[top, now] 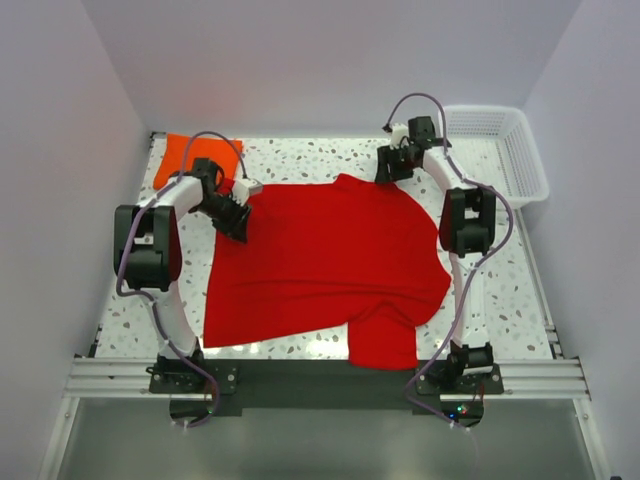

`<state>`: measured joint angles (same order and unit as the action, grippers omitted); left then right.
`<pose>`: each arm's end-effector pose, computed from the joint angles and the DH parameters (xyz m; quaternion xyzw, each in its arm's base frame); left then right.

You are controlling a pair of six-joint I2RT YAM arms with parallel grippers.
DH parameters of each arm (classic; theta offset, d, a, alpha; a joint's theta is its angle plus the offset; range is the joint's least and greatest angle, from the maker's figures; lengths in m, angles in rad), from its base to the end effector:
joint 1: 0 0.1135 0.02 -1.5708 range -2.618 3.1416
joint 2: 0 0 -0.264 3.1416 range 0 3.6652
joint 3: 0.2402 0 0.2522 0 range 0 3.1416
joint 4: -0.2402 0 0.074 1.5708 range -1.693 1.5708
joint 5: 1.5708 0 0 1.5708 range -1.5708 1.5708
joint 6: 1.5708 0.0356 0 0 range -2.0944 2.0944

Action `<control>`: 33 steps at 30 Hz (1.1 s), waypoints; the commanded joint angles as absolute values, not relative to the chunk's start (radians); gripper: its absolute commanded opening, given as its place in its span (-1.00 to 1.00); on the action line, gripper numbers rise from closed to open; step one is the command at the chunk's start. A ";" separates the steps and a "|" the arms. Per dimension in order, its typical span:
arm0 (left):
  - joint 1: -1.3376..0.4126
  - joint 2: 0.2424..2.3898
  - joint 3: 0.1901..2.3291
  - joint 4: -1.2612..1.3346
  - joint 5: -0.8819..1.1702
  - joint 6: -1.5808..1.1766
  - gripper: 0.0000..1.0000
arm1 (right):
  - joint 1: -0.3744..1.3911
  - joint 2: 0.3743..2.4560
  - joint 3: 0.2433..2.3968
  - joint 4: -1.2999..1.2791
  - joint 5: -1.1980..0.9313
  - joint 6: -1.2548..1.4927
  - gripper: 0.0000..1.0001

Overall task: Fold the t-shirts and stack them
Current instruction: Flatten the tshirt out

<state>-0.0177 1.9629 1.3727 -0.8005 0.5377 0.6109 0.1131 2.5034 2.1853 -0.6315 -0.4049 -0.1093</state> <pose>0.3761 -0.0249 0.1681 0.3196 0.9057 -0.2277 0.1602 0.5405 0.0755 0.1644 -0.1646 0.9201 0.1920 0.2990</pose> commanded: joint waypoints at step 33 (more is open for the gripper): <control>-0.014 2.039 1.401 -0.799 0.442 0.561 -0.22 | 0.064 2.293 1.968 -0.356 -0.184 -0.308 -1.00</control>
<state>-0.0181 2.0010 1.3888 -0.7792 0.4938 0.5598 0.0761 2.3939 2.0037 -0.3264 -0.2474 -0.2016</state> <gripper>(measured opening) 0.395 0.014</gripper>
